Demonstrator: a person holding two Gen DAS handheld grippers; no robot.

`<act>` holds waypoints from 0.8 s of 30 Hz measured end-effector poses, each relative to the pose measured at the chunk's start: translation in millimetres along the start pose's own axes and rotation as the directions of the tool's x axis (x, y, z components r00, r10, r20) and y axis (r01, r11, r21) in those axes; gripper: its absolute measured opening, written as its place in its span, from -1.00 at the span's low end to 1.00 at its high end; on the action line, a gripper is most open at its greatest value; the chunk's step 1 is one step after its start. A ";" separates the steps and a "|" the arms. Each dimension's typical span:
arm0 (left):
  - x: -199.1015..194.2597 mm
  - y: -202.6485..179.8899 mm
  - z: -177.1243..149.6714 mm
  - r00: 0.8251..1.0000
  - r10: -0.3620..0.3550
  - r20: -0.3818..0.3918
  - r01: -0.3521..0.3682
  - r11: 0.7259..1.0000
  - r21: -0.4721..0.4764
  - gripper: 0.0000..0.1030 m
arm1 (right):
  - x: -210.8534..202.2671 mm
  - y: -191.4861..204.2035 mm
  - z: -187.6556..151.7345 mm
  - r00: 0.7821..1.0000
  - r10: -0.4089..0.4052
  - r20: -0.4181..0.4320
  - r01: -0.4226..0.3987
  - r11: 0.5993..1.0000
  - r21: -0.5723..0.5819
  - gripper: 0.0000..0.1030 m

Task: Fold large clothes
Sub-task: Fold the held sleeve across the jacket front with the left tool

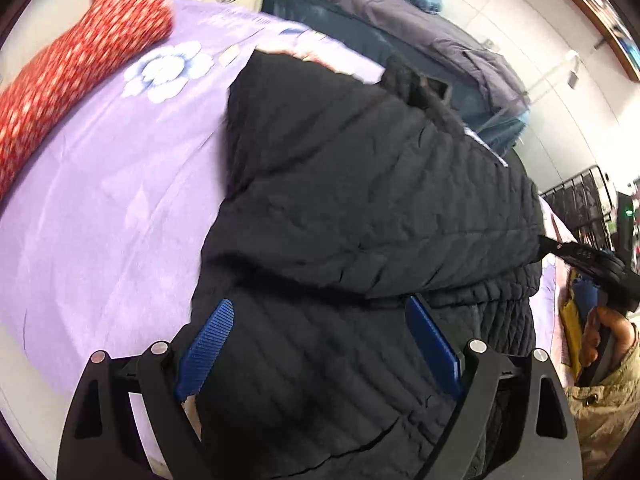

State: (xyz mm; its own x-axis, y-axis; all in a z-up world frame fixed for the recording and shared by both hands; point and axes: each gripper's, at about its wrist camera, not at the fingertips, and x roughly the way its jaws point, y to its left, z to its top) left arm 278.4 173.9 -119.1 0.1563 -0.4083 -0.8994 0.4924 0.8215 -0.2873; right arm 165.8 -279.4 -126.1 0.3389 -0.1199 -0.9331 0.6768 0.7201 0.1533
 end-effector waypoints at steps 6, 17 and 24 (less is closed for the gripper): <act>15.8 -30.5 25.2 1.000 0.017 0.004 -0.018 0.994 0.109 0.67 | 7.7 -15.2 -1.1 0.998 -0.043 -0.054 0.047 0.995 0.086 0.15; 51.6 -72.8 53.0 0.997 0.077 -0.003 -0.073 0.962 0.261 0.75 | -22.5 63.6 -2.1 0.996 0.010 0.085 0.014 0.962 -0.273 0.49; 95.6 -75.3 55.3 0.983 0.162 -0.091 -0.128 0.946 0.299 0.88 | 52.2 76.1 -20.4 0.988 -0.096 -0.122 0.058 0.957 -0.285 0.51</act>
State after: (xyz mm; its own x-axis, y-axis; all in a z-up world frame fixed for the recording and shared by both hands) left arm 303.6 51.0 -165.2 0.1550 -0.2320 -0.9603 0.7019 0.7099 -0.0582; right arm 221.7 -217.0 -169.7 0.1899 -0.1041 -0.9763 0.4810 0.8767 0.0000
